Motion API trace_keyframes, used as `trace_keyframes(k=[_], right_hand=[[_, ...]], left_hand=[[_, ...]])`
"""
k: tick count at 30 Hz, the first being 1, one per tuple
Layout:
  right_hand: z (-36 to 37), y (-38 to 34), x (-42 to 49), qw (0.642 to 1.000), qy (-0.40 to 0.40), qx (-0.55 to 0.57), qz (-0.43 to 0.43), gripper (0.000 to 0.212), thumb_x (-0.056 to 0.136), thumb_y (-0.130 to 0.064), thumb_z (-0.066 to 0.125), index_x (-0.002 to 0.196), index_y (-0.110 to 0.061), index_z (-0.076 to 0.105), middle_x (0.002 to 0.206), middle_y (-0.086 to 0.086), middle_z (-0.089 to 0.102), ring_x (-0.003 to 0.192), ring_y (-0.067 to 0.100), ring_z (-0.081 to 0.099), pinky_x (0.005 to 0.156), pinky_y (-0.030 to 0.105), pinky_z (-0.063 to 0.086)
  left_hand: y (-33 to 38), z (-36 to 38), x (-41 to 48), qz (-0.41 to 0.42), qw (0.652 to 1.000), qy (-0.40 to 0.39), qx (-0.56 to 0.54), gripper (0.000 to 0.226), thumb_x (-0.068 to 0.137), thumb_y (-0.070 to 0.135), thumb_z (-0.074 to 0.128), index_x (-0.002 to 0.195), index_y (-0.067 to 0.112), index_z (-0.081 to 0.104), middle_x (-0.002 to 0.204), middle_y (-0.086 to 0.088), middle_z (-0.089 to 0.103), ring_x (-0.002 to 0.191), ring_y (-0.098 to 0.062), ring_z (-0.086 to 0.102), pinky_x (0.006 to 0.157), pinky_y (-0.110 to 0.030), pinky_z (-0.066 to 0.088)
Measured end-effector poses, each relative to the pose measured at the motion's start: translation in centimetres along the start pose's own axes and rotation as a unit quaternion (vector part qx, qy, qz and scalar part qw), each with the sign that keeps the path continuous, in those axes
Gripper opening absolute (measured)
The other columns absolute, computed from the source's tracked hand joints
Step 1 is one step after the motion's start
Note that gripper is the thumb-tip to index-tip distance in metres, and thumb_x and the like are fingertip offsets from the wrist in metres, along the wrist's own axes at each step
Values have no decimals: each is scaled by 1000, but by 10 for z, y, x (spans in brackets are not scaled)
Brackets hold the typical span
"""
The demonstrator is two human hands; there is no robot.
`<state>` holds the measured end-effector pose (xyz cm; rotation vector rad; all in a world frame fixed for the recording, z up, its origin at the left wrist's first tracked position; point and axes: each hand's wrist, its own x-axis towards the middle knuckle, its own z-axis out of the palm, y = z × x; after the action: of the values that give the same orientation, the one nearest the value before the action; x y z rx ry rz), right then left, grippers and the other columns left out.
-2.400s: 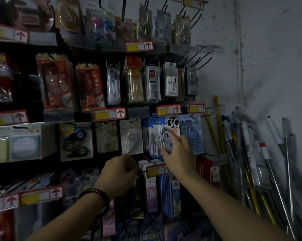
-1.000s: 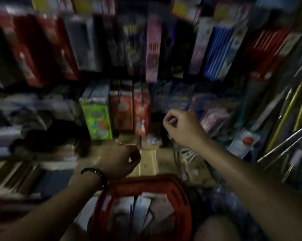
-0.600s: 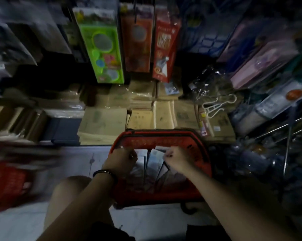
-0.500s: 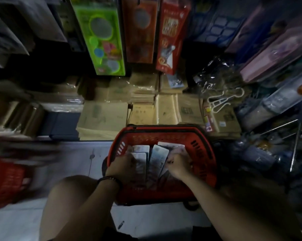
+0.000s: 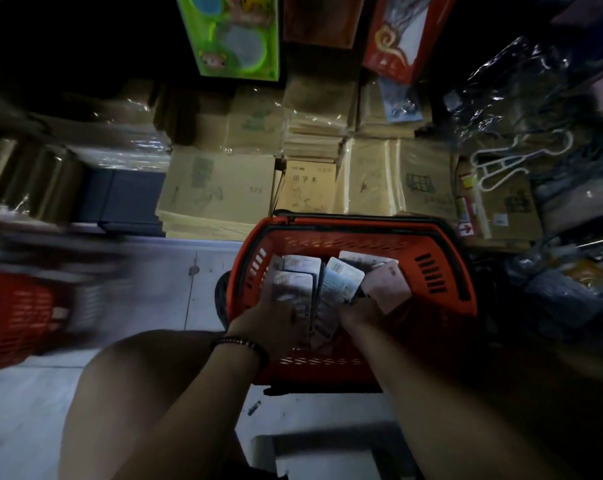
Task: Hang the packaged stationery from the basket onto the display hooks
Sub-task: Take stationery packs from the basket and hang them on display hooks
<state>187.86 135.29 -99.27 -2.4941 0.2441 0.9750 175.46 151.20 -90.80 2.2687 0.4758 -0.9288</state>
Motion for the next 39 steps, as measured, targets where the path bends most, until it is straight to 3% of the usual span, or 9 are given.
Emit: trace_keyframes(k=[7,12,18,23,26,30,32,36,39], right_hand=[[-17,6,-3,994,8,107,-33,11,88,-12,78,77,-13,75,87,15,79,71,27,75,69,37,60],[-53,12,-27,934,-23,357,1,8,103,-4,60,100,-9,66,87,20,72,52,21,71,43,28,53],[-83,15,-62,874,-57,480,-41,16,104,-4,59,119,-7,64,101,22,74,72,28,74,54,30,59],[-76,14,-80,922,21,279,-268,15,101,-5,66,115,-5,71,103,9,78,85,24,77,77,42,62],[-76,13,-84,906,59,111,-405,10,94,-8,75,90,-17,73,81,-17,69,80,0,67,70,20,48],[-64,2,-78,893,60,53,-442,24,86,8,74,87,-16,69,94,-6,72,94,3,67,81,9,46],[-54,-6,-69,892,58,45,-446,22,89,5,73,97,-15,73,108,0,75,107,6,67,90,9,47],[-30,-20,-45,925,27,-15,-378,29,95,-7,68,122,-19,69,121,-1,71,110,14,67,90,29,57],[-12,-29,-21,920,-13,-143,-364,35,93,-12,67,127,-17,64,119,5,71,107,25,69,79,35,54]], left_hand=[[-7,-4,0,3,999,-19,-29,49,110,45,48,156,31,44,157,-4,54,133,-29,63,116,-55,48],[1,-14,-4,-15,998,-19,-60,52,109,44,50,156,21,46,144,-2,66,123,-22,67,114,-49,50],[20,-23,-17,-29,979,88,-183,36,109,44,52,126,20,73,130,-7,74,116,-27,70,107,-43,54],[35,-35,-33,-66,816,44,-573,66,105,69,41,127,13,69,119,-18,78,105,-36,77,90,-47,62],[29,-47,-39,-66,734,-21,-675,83,92,84,47,120,12,78,117,-20,80,109,-45,76,90,-57,63],[23,-47,-43,-44,772,21,-633,34,100,39,72,119,12,77,109,-18,82,90,-31,82,66,-39,66],[13,-44,-38,-48,831,103,-545,22,97,20,75,117,11,76,111,-18,81,96,-33,80,74,-43,67],[-13,-46,-32,-96,915,277,-278,18,97,29,73,106,15,67,101,-9,75,97,-36,70,77,-41,55],[-29,-48,-34,-106,903,361,-205,8,97,34,68,96,30,61,81,6,66,75,-25,62,61,-30,41]])
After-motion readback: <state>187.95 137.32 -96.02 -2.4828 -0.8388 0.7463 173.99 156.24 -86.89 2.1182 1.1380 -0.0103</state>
